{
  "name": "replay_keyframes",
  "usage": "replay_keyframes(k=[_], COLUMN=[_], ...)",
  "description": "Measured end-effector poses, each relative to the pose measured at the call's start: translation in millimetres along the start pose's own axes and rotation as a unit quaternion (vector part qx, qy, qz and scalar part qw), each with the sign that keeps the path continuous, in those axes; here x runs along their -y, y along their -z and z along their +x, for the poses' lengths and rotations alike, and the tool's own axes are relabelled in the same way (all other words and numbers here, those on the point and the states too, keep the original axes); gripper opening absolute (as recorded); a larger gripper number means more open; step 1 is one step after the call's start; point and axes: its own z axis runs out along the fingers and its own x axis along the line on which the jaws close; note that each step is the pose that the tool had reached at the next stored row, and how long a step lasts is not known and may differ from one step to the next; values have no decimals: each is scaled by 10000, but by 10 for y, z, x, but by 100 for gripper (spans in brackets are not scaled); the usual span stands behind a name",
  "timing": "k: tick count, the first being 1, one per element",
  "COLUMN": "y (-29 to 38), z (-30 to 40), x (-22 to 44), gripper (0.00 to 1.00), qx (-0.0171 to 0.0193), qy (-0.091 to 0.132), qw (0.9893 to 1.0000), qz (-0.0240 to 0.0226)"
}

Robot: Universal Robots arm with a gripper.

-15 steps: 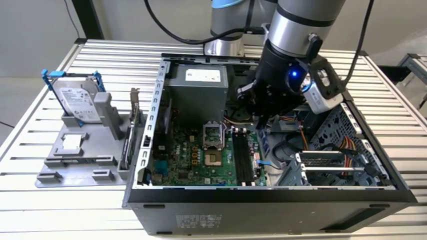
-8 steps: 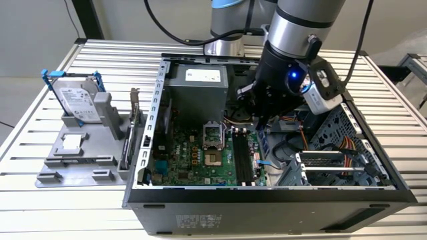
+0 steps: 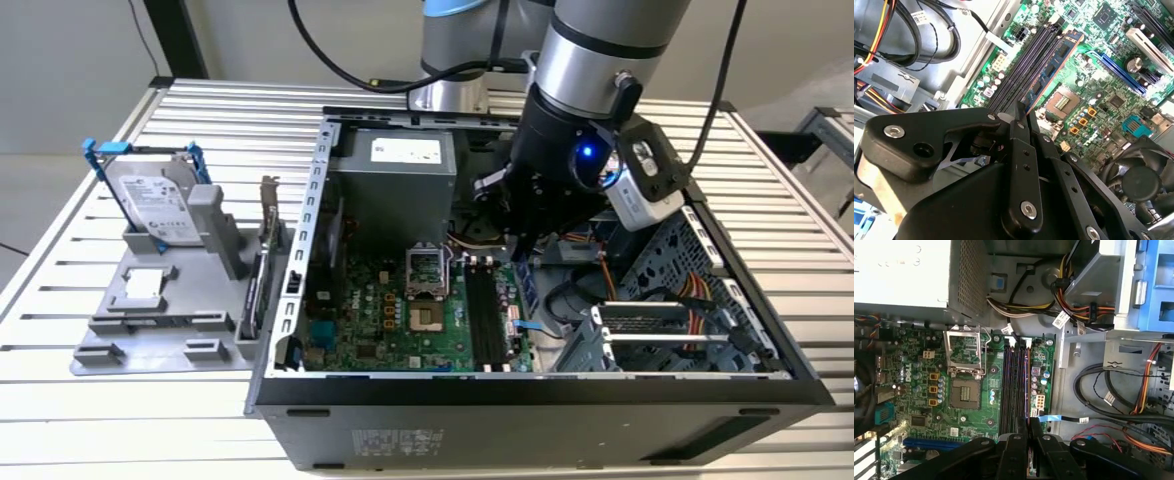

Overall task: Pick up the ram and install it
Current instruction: 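Insert the ram into the slot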

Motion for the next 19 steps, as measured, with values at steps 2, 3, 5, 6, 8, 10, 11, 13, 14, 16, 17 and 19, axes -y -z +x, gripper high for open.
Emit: replay_keyframes(k=[2,3,5,6,8,10,11,13,14,16,17,19], y=[-3,-9,-20,-27,-43,-53,-56,-59,-64,-69,-68,-68], z=[0,-1,-1,-1,-2,-2,-2,-2,-2,-2,-3,-3], x=[0,-1,-1,-1,-1,-2,-2,-1,-2,-2,-2,-2], gripper=[0,0,0,0,0,0,0,0,0,0,0,0], qx=[0,1,0,0,0,-1,-2,-4,-5,-7,-7,-6], qy=[0,0,0,0,-2,-21,-47,-107,-146,-189,-188,-188], qw=[10000,10000,10000,10000,10000,10000,10000,9999,9999,9998,9998,9998], qz=[-1,-2,0,0,2,10,14,13,11,14,15,15])
